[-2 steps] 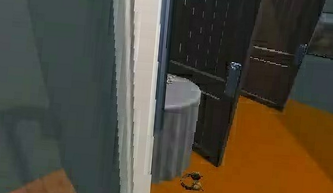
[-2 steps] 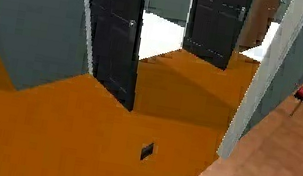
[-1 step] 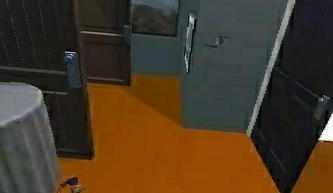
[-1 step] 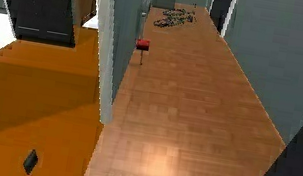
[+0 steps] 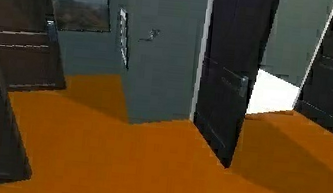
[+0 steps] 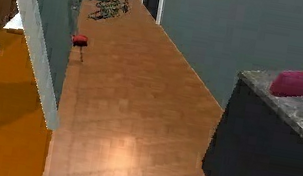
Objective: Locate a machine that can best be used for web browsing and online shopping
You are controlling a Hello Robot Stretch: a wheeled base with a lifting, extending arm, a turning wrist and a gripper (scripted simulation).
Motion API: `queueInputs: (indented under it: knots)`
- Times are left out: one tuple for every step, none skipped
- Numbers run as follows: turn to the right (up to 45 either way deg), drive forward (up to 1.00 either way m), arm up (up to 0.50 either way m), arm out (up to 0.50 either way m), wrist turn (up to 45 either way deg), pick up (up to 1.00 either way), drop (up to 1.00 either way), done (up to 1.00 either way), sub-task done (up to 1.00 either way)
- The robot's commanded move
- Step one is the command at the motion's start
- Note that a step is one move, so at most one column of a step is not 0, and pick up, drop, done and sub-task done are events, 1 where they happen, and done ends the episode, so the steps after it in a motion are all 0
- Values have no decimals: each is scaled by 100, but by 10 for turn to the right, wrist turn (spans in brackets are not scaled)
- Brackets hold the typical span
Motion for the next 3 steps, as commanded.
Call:
queueInputs:
  knots:
    - [0, 45, 0, 0, 0, 0, 0, 0, 0]
    - [-270, 0, 0, 0, 0, 0, 0, 0, 0]
    - [0, 100, 0, 0, 0, 0, 0, 0, 0]
